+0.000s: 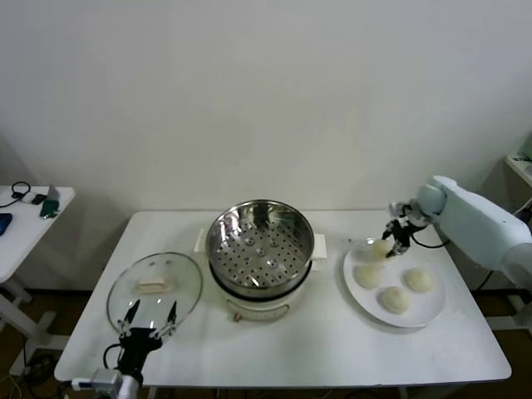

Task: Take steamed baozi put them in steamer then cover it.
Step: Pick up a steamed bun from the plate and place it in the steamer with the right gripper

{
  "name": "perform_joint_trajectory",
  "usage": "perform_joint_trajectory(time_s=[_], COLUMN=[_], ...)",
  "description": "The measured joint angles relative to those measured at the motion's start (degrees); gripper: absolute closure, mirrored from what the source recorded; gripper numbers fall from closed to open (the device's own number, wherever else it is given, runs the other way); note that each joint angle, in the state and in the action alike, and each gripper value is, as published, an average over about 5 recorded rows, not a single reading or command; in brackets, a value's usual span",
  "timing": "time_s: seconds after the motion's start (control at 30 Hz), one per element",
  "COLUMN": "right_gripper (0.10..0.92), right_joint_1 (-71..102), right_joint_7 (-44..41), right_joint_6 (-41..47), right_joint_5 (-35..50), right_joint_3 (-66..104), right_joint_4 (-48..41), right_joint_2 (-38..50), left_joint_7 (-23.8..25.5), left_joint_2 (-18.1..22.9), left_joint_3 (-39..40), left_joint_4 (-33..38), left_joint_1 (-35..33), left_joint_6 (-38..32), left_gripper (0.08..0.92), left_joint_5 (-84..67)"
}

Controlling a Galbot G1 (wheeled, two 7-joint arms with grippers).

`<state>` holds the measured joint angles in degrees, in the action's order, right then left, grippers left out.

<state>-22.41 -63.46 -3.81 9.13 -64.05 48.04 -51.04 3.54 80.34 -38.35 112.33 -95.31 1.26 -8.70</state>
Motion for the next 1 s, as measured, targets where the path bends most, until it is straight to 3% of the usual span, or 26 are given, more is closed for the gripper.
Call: perform_joint_trajectory(time_s=[0.27, 0.5, 0.77, 1.0], right_gripper=[0.431, 0.431, 0.427, 0.431], right_joint_1=[-16.23, -21.23, -17.83, -11.85], right_joint_7=[-0.78, 0.83, 3.54, 6.74], right_joint_6=[-6.30, -13.22, -19.16, -23.33], right_joint_5=[6.63, 5.52, -1.57, -11.12], right_joint_3=[-9.12, -13.86, -16.23, -14.80], right_joint_4=[12.75, 20.32, 20.63, 14.96], right_joint_2=[-3.00, -9.45, -16.54, -21.61], left_joint_7=[-0.05, -0.10, -0.12, -0.14], left_joint_2=[-0.57, -0.73, -1.14, -1.20], left_joint_3=[-0.67, -1.19, -1.83, -1.65], left_joint_4=[0.66, 0.49, 0.59, 0.38], left_joint_1=[-0.17, -0.10, -0.15, -0.17], left_joint_6=[-0.53, -1.06, -1.44, -1.55], left_gripper=[0.177, 0.177, 0.177, 0.177], left_joint_5=[-0.14, -0.60, -0.94, -0.98])
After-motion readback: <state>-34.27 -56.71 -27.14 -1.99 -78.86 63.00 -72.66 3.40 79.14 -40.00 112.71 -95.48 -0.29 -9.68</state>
